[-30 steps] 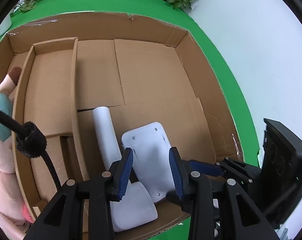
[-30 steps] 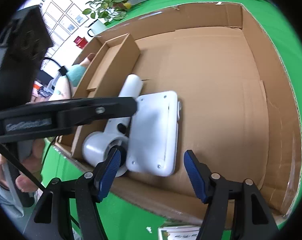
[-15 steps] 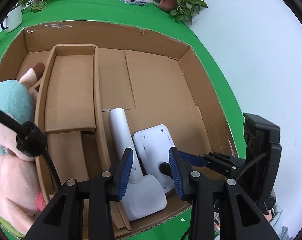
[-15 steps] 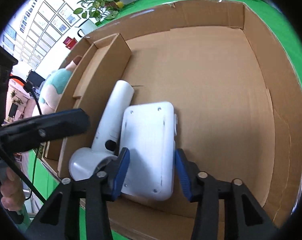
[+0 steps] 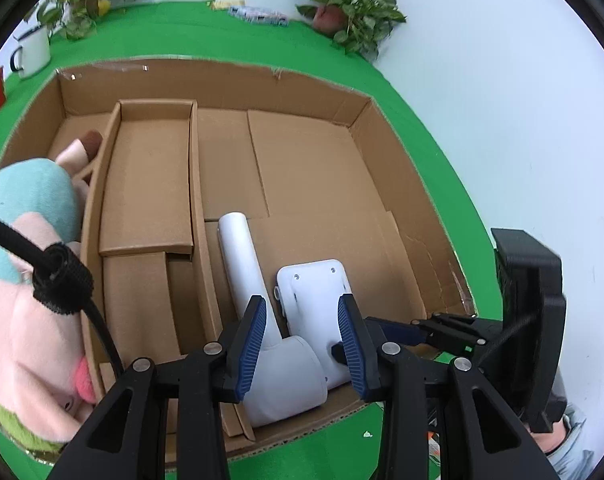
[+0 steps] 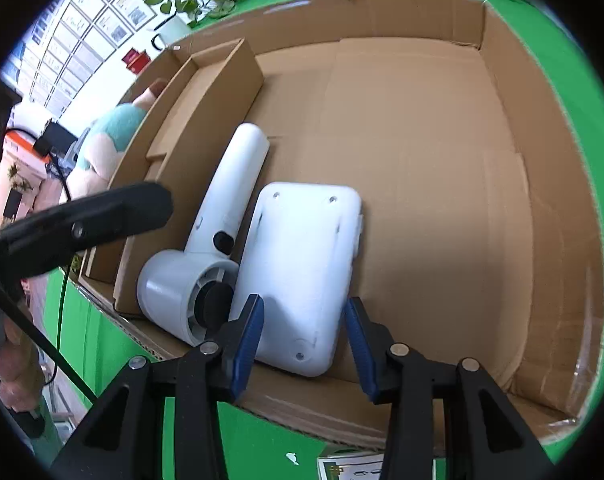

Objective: Organize objects
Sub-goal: 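Withdraw both grippers from the box toward the medicine box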

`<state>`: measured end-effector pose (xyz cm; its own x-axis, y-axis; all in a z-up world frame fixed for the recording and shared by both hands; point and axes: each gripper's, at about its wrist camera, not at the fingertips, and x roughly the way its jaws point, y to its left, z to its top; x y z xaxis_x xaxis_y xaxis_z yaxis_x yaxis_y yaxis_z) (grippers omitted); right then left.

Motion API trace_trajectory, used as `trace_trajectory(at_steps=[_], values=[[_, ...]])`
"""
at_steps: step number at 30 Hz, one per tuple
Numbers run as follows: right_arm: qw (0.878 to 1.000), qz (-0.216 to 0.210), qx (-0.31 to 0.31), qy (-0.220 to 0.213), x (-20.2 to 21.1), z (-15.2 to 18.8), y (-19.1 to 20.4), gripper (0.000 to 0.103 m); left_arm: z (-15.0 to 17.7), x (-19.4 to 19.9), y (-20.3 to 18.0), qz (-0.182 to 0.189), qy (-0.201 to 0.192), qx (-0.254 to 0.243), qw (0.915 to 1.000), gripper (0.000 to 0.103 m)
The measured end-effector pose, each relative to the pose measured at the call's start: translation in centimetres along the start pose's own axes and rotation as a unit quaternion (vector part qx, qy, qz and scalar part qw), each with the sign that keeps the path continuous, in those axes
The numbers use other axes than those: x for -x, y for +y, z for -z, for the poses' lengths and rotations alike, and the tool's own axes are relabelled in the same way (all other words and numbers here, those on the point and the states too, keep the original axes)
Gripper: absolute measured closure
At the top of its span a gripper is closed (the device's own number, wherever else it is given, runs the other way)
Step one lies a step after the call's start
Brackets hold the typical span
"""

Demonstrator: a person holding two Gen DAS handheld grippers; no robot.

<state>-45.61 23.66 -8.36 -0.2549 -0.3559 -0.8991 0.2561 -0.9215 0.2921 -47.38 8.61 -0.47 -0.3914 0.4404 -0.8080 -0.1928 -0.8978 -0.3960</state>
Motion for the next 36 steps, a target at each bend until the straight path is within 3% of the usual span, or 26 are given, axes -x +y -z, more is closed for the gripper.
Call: trace_trajectory(at_steps=[1,3,4,7,9,10,12,14,16,20,24,27,31,32,34,35,36], values=[[1.000,0.003,0.001,-0.008,0.3,0.1,0.0,0.059,0.3,0.6,-0.3,-0.006,-0.012,-0.005,0.9999,0.067],[0.999,0.015,0.007,-0.032,1.3,0.4,0.3,0.031,0.9,1.9,-1.0,-0.022,-0.039,-0.020,0.9988,0.067],[0.998,0.023,0.012,-0.051,2.1,0.7,0.6,0.025,1.4,2.8,-1.4,-0.034,-0.057,-0.027,0.9974,0.067],[0.990,0.072,0.037,-0.111,4.3,2.4,1.9,0.020,2.9,5.6,-2.2,-0.084,-0.119,-0.042,0.9884,0.054],[0.981,0.109,0.046,-0.154,5.4,4.1,2.8,0.017,4.3,7.5,-2.9,-0.124,-0.167,-0.049,0.9769,0.032],[0.976,0.127,0.048,-0.172,5.8,4.8,3.1,0.017,5.3,8.4,-3.5,-0.146,-0.195,-0.055,0.9683,0.029],[0.964,0.160,0.046,-0.205,6.5,6.3,3.8,0.017,7.0,9.9,-4.5,-0.186,-0.238,-0.069,0.9508,0.012],[0.956,0.169,0.041,-0.235,7.3,8.3,4.4,0.017,8.8,10.8,-5.6,-0.229,-0.268,-0.086,0.9318,0.003],[0.950,0.170,0.041,-0.257,8.1,9.4,5.0,0.017,10.8,11.6,-6.3,-0.249,-0.283,-0.087,0.9222,0.001],[0.940,0.174,0.055,-0.288,9.3,11.3,5.9,0.017,13.8,12.3,-6.7,-0.258,-0.294,-0.069,0.9177,0.001],[0.939,0.170,0.064,-0.290,9.8,12.1,6.1,0.017,16.3,12.5,-6.8,-0.273,-0.289,-0.049,0.9164,0.001],[0.936,0.175,0.063,-0.298,10.4,13.0,6.0,0.017,18.3,12.8,-7.2,-0.302,-0.294,-0.040,0.9061,0.001],[0.931,0.174,0.055,-0.318,10.8,13.9,5.8,0.017,19.9,12.5,-7.7,-0.300,-0.290,-0.037,0.9079,0.001],[0.928,0.174,0.055,-0.324,10.9,14.4,5.8,0.019,19.2,12.1,-7.5,-0.302,-0.289,-0.041,0.9078,0.002],[0.924,0.185,0.061,-0.331,10.8,15.1,6.0,0.036,19.4,11.6,-7.9,-0.308,-0.286,-0.051,0.9058,0.007],[0.922,0.189,0.065,-0.331,10.8,15.3,6.1,0.064,19.4,11.5,-8.0,-0.309,-0.286,-0.054,0.9053,0.013],[0.922,0.194,0.069,-0.328,10.7,15.5,6.2,0.079,19.8,11.4,-8.2,-0.313,-0.288,-0.053,0.9035,0.028]])
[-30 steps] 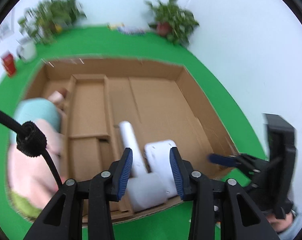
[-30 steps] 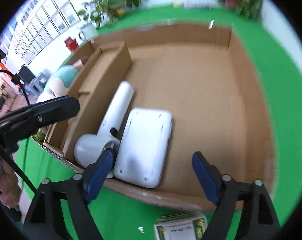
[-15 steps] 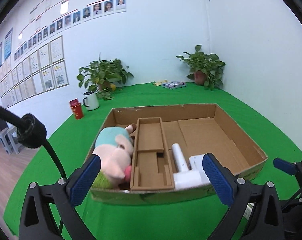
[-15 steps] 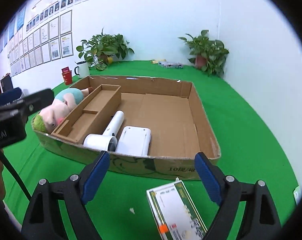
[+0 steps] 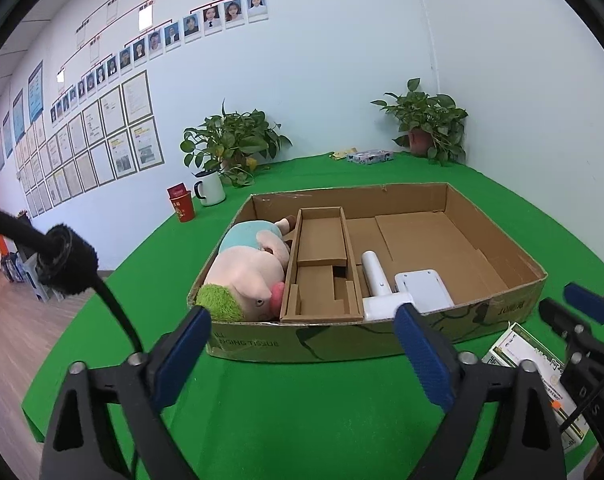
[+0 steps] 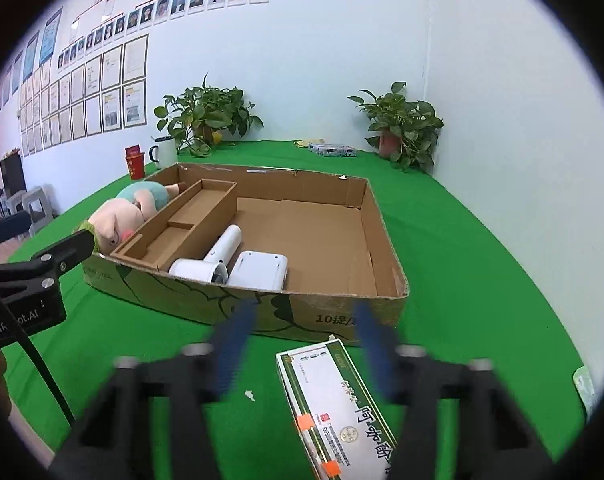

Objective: Organize objects
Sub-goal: 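Withdraw both grippers from the box toward the medicine box, then grasp the white-and-green medicine box with the right gripper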

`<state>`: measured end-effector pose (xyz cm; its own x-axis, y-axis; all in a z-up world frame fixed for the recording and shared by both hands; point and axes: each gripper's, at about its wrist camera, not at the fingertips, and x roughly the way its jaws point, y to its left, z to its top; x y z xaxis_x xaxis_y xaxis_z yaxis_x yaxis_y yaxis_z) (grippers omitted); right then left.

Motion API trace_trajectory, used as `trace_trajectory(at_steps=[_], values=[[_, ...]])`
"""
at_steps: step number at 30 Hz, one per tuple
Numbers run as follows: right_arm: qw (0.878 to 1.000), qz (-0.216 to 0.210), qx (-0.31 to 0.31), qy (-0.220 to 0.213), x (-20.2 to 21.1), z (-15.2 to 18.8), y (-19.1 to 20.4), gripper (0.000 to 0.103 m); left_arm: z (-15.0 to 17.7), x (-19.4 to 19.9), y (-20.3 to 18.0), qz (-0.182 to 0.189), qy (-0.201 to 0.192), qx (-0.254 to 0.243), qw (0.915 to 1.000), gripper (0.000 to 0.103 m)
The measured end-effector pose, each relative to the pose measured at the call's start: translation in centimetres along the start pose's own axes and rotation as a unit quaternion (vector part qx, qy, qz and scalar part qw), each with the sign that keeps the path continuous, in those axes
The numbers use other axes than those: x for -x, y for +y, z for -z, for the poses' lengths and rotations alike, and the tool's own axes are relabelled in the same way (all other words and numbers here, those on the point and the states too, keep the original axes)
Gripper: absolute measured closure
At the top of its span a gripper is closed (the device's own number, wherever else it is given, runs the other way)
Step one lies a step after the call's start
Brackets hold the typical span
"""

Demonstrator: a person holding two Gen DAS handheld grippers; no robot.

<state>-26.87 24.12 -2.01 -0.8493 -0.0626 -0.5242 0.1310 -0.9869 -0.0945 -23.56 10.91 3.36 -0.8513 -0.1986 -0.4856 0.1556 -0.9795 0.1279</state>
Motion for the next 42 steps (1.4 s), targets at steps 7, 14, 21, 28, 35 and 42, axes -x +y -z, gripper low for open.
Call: trace_trajectory(at_steps=[7,14,21,28,35,42], values=[[0.999,-0.031,-0.015,-0.010,1.0,0.4,-0.3,0.005,0.2,-0.4,0.0,0.011,0.012,0.010,0.9998,0.063],[0.997,-0.074,-0.017,0.009,0.9,1.2,-1.2,0.002,0.3,0.6,0.9,0.025,0.002,0.039,0.9989,0.001],[0.995,-0.059,-0.017,0.080,-0.5,6.0,-5.1,0.002,3.8,-0.8,2.2,0.104,0.066,0.086,0.9886,0.001],[0.989,-0.087,0.013,0.119,-1.2,8.0,-5.3,0.002,6.6,-2.8,-0.5,0.155,0.121,0.076,0.9774,0.001],[0.988,-0.075,0.047,0.129,-1.6,8.4,-3.3,0.041,6.2,-3.3,1.0,0.160,0.123,0.093,0.9750,0.001],[0.972,-0.183,0.008,0.145,-0.3,6.9,-0.1,0.014,6.1,-4.2,1.9,0.222,0.155,0.127,0.9543,0.002]])
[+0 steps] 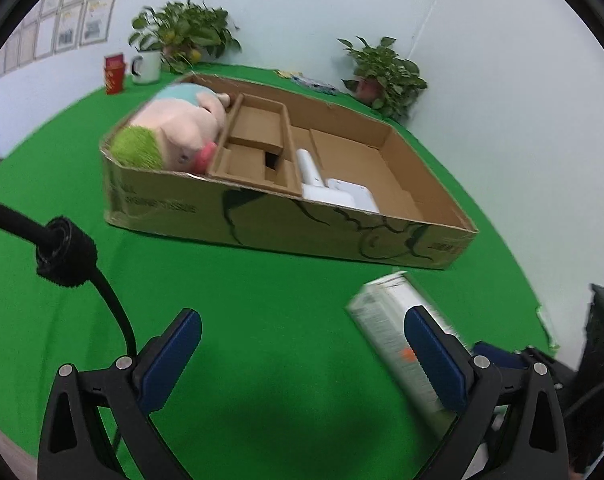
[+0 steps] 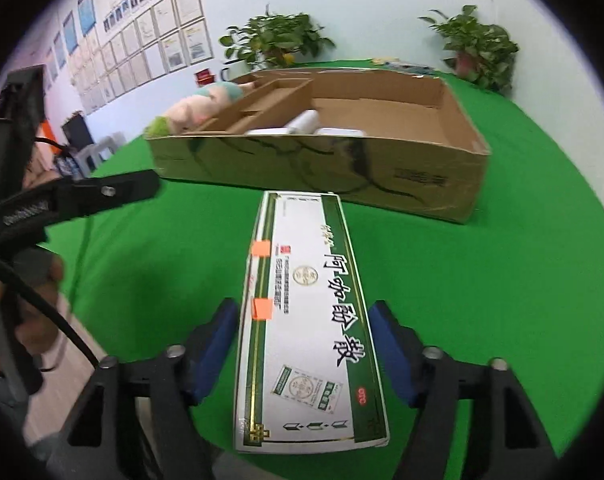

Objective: Organize objects
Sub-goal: 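Grasp the white-and-green medicine box with the right gripper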

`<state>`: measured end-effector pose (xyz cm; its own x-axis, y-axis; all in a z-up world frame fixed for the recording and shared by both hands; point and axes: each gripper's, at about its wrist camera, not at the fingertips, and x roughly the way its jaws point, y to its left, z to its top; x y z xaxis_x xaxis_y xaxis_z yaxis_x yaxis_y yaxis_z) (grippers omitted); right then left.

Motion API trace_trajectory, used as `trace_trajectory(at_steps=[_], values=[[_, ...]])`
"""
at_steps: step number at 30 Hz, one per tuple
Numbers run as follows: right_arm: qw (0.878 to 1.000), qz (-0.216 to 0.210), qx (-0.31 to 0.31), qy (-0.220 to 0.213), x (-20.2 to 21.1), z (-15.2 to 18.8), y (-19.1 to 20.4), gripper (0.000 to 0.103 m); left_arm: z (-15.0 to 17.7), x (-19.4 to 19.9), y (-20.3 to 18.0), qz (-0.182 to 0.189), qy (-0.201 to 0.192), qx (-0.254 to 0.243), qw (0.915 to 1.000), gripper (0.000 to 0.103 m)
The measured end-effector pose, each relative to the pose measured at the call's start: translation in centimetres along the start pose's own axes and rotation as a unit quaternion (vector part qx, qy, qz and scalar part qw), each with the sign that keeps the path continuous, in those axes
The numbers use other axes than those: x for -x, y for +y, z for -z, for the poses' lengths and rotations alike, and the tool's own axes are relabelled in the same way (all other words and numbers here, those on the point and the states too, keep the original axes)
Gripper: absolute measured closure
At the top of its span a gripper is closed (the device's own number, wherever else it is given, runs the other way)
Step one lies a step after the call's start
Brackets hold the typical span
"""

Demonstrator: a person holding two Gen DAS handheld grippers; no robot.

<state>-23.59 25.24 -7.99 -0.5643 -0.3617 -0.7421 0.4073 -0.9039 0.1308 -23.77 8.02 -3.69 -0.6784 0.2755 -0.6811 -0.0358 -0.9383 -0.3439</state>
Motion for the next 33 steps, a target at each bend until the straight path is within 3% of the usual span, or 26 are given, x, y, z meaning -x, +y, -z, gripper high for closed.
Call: trace_trajectory(at_steps=[3,7,13,17,20,23,24,26,31,33], values=[[1.000,-0.012,0.021,0.012,-0.6,0.1,1.6,0.010,0.2,-1.5,-0.2,0.072,0.043,0.017,0.9963,0.002],[0.999,-0.019,0.029,0.020,-0.7,0.8,2.2,0.010,0.8,-4.2,-0.2,0.173,0.104,0.068,0.9770,0.004],[0.999,-0.024,0.023,0.037,-0.4,1.3,3.1,0.010,1.4,-6.9,-1.1,0.220,0.143,0.084,0.9614,0.016],[0.999,-0.007,0.031,0.041,-0.3,1.8,4.4,0.010,1.9,-7.8,-0.8,0.217,0.160,0.091,0.9587,0.024],[0.997,0.036,0.040,0.053,-1.1,2.2,5.0,0.010,2.0,-8.0,-0.6,0.209,0.163,0.090,0.9600,0.031],[0.997,0.048,0.026,0.063,-1.6,2.6,4.7,0.023,1.9,-8.2,-0.2,0.211,0.167,0.092,0.9587,0.033],[0.996,0.059,0.025,0.064,-1.7,2.7,4.6,0.034,1.8,-8.3,-0.2,0.212,0.167,0.090,0.9587,0.033],[0.996,0.066,0.020,0.064,-1.7,2.7,4.3,0.038,1.7,-8.4,-0.3,0.210,0.169,0.082,0.9597,0.033],[0.998,0.008,-0.031,0.061,-1.2,2.6,3.2,0.039,1.5,-8.7,-0.1,0.211,0.171,0.087,0.9586,0.033],[0.996,-0.016,-0.056,0.063,-1.1,2.5,2.6,0.040,1.4,-8.9,0.0,0.204,0.171,0.085,0.9602,0.039]])
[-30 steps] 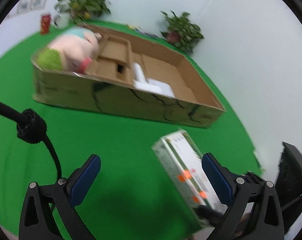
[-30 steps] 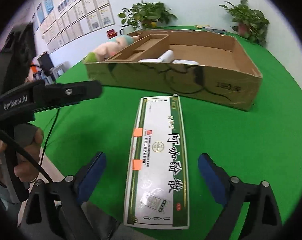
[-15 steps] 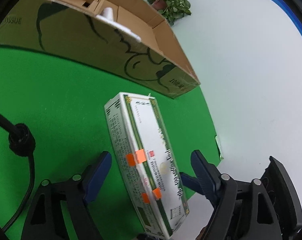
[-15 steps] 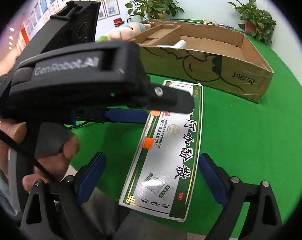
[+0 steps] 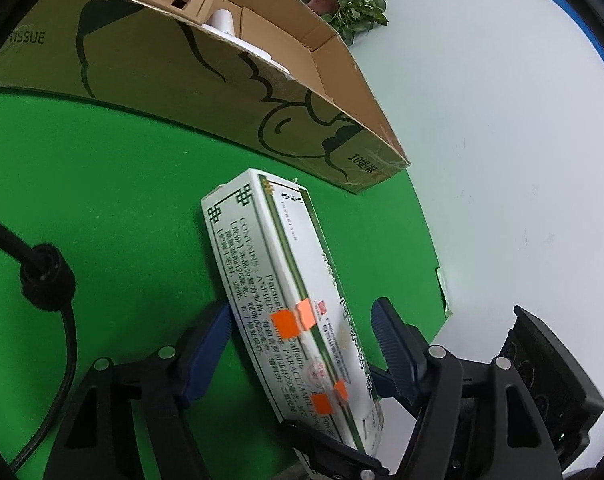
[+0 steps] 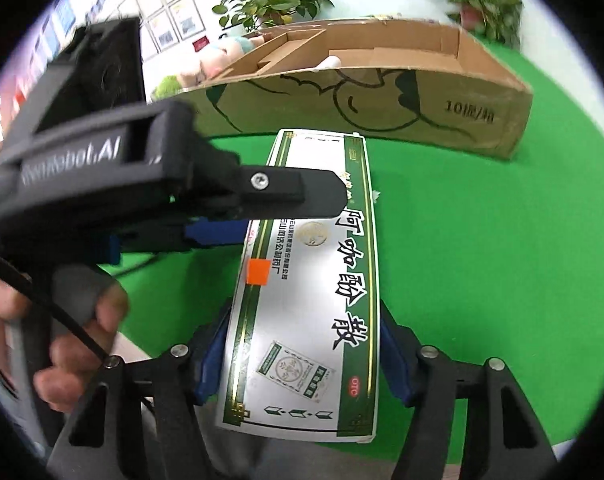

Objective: Organize objects
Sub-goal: 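Grasp the white-and-green medicine box with the right gripper, then lift the medicine box with the right gripper and carry it over the box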

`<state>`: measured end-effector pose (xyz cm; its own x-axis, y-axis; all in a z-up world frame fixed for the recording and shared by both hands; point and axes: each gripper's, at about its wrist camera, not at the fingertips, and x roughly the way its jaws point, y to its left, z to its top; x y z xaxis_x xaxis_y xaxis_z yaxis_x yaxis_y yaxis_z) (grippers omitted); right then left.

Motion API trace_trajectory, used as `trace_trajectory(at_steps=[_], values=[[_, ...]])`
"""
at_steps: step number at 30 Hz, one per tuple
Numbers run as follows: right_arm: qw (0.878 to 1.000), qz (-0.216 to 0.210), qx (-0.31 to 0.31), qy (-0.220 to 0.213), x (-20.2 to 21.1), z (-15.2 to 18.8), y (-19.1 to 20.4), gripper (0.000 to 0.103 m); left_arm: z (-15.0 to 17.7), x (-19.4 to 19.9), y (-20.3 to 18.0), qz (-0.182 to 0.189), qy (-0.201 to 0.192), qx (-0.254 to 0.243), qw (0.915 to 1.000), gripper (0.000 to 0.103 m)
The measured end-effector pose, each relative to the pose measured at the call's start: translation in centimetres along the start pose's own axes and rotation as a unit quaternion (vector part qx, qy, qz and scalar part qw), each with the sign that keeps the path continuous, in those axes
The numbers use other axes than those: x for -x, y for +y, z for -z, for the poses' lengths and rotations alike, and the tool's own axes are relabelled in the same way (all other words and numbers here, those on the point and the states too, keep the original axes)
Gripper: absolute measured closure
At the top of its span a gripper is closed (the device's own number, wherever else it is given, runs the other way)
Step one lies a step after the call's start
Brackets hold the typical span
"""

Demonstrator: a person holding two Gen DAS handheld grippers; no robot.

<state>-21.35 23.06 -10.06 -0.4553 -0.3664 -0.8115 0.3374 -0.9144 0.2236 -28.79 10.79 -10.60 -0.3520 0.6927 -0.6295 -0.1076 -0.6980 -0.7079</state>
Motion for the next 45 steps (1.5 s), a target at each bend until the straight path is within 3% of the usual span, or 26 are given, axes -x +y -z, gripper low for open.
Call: trace_trajectory(at_steps=[3,13,28,37,41,45], values=[[0.999,-0.031,-0.028,0.005,0.3,0.2,-0.8,0.040,0.0,-0.3,-0.1,-0.016,0.001,-0.004,0.9999,0.052],[0.999,-0.020,-0.025,-0.001,1.1,0.5,-0.8,0.039,-1.0,-0.1,-0.1,-0.013,0.005,-0.009,0.9999,0.057],[0.999,0.010,0.012,-0.051,3.0,-2.3,0.0,0.039,-5.2,1.3,-2.0,-0.013,-0.027,-0.064,0.9975,0.059],[0.996,0.034,0.017,-0.079,2.7,-5.1,0.4,0.039,-6.4,1.1,-5.8,-0.016,-0.032,-0.097,0.9947,0.060],[0.995,0.034,0.012,-0.093,2.8,-6.3,0.2,0.039,-6.6,3.0,-6.9,-0.022,-0.035,-0.112,0.9928,0.060],[0.993,0.040,0.016,-0.108,3.2,-7.2,0.0,0.040,-8.5,3.3,-7.9,-0.018,-0.040,-0.126,0.9910,0.060]])
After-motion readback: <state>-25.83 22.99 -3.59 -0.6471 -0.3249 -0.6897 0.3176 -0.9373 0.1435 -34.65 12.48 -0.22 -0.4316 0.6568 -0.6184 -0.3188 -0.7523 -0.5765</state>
